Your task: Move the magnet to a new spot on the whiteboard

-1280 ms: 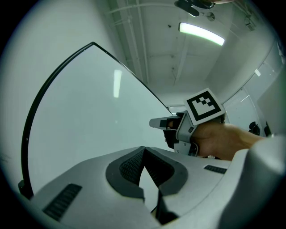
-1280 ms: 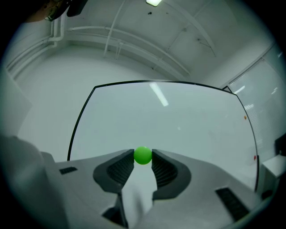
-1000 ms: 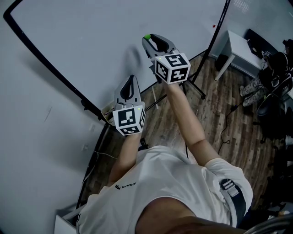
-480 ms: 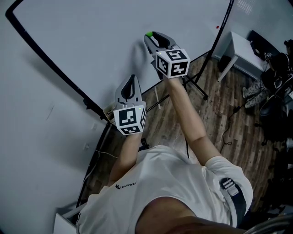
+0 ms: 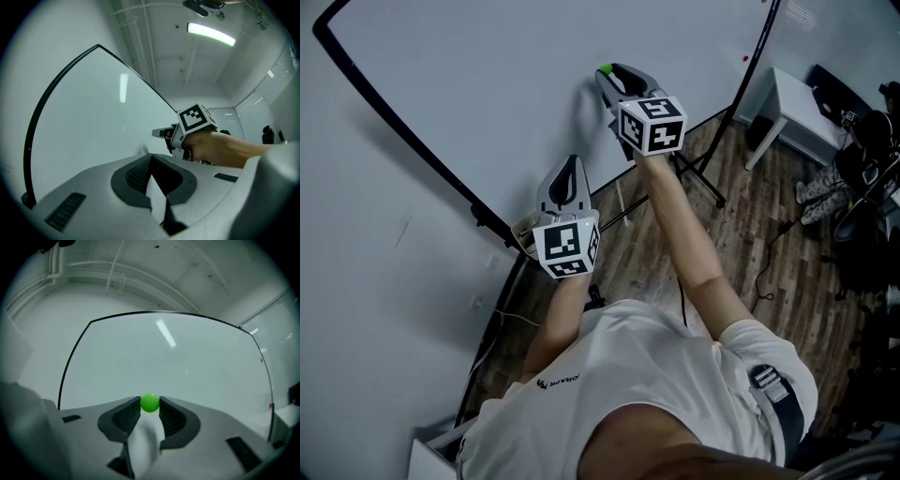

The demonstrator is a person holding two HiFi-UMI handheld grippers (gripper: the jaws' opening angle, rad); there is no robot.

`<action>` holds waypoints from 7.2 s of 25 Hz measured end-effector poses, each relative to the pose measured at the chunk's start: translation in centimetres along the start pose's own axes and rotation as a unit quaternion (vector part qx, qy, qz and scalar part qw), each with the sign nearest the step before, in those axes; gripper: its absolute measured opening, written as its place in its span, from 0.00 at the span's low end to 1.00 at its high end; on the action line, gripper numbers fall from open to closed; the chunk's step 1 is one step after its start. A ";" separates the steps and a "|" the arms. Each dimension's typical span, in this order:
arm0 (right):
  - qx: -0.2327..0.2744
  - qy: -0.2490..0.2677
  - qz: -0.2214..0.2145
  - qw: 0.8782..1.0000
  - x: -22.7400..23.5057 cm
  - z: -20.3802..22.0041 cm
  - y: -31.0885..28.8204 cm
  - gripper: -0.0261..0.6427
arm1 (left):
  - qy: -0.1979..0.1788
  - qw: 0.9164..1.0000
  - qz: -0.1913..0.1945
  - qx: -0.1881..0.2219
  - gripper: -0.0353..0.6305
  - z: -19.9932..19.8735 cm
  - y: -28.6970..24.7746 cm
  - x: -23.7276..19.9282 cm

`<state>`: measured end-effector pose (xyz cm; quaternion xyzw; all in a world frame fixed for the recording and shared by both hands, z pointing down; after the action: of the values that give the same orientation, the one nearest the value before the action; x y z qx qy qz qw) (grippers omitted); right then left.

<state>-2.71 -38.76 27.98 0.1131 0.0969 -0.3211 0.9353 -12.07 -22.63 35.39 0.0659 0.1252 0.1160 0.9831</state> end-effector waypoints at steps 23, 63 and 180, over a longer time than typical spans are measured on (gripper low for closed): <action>-0.014 -0.002 0.009 1.000 1.2 0.7 -2.0 0.24 | -0.002 1.000 -0.003 0.000 0.06 0.1 -0.1 0.2; -0.013 0.038 0.000 0.999 2.0 1.3 -4.3 0.24 | -0.004 1.000 0.007 -0.013 0.06 1.0 -0.6 0.3; 0.024 0.016 -0.003 1.000 -5.6 1.1 11.0 0.06 | 0.006 0.999 0.032 0.004 0.06 0.1 0.3 1.9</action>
<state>-0.09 -27.34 32.15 0.1406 0.1044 -0.3240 0.9297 -10.36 -21.88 35.08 0.0729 0.1296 0.1477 0.9778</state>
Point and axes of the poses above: the fingertips, and each gripper's own axes: y backward along the fingers, x to its right, z out of its underside, the point moved 4 cm from there along y, backward along the fingers, and after that the axes turned 14 degrees about y, right-handed, at the moved point
